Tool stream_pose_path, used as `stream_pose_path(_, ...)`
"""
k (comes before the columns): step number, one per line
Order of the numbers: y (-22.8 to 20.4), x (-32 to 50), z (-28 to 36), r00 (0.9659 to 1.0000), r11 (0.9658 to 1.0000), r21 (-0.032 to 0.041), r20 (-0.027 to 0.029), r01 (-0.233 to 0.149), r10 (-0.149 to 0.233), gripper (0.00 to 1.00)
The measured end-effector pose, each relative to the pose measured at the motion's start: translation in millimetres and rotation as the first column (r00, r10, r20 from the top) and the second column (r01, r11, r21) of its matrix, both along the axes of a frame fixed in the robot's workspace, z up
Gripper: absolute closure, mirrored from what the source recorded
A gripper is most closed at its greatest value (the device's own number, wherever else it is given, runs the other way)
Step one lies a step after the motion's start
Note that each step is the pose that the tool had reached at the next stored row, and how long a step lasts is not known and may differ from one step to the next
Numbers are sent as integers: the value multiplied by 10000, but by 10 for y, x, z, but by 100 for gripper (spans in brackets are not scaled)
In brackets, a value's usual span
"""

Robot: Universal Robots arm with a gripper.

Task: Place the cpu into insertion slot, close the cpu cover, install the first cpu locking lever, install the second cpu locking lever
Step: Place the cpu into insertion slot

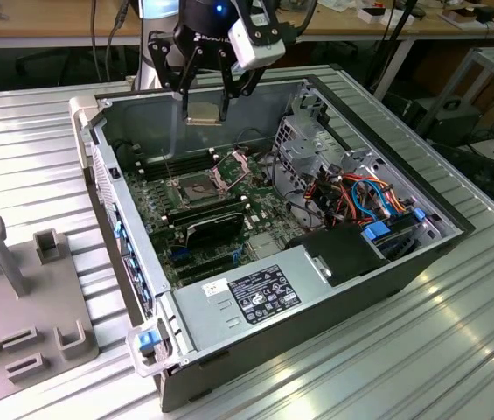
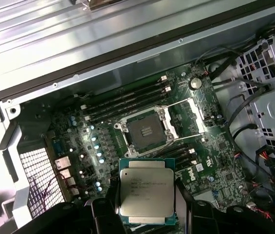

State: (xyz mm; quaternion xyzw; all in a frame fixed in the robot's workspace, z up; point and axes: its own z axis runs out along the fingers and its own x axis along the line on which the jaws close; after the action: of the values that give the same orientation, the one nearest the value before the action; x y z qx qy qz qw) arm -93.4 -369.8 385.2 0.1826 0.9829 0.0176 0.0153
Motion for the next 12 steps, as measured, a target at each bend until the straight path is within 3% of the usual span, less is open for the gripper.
stream_pose_path(7, 82, 6, -58, 9999, 9999, 20, -4, 161, -161, 46)
stream_pose_path(12, 86, 16, -107, 9963, 9963, 18, -6, 862, -862, 46)
